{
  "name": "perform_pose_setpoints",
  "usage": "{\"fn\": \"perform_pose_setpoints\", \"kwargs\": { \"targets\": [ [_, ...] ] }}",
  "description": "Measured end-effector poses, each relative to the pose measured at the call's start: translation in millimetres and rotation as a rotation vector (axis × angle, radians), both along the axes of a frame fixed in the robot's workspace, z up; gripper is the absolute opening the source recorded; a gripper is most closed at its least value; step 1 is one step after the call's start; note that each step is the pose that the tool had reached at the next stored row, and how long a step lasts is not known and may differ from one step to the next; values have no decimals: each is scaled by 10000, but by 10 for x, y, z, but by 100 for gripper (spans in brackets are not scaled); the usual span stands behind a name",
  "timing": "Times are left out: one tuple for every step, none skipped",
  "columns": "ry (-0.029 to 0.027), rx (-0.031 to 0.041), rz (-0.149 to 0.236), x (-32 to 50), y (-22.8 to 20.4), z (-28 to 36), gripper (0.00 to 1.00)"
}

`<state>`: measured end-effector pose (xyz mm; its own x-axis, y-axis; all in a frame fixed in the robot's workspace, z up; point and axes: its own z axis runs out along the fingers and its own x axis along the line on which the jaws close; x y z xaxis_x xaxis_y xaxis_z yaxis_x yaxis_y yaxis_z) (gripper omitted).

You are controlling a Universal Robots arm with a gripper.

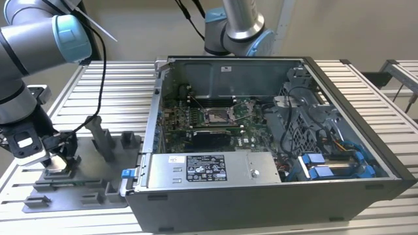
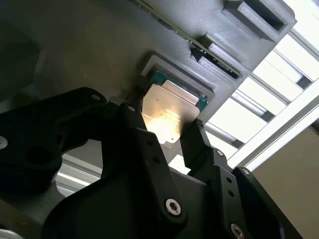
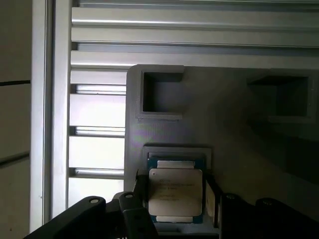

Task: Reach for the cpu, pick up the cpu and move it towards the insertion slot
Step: 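Pick up the cpu and move it towards the insertion slot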

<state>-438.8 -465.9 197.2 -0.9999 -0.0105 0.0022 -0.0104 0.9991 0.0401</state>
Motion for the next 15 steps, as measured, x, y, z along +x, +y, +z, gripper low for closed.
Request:
{"fn": "perform_pose_setpoints", "kwargs": {
  "targets": [
    [-1, 1, 0, 0, 0, 6, 0],
    [-1, -1, 2, 0, 0, 13, 0],
    [-1, -2, 3, -1, 0, 20, 0],
    [-1, -5, 2, -1, 0, 26, 0],
    [-2, -6, 2, -2, 0, 31, 0],
    [-1, -6, 2, -2, 0, 35, 0],
    [-1, -7, 3, -2, 0, 41, 0],
    [-1, -7, 4, -2, 0, 45, 0],
    [-2, -6, 4, -2, 0, 50, 0],
    [-1, -7, 4, -2, 0, 54, 0],
    [-1, -7, 5, -2, 0, 60, 0],
    [0, -7, 6, -2, 0, 66, 0],
    [1, -8, 6, -2, 0, 75, 0],
    [-1, -7, 7, -2, 0, 84, 0],
    [0, -7, 7, -2, 0, 94, 0]
  ]
}}
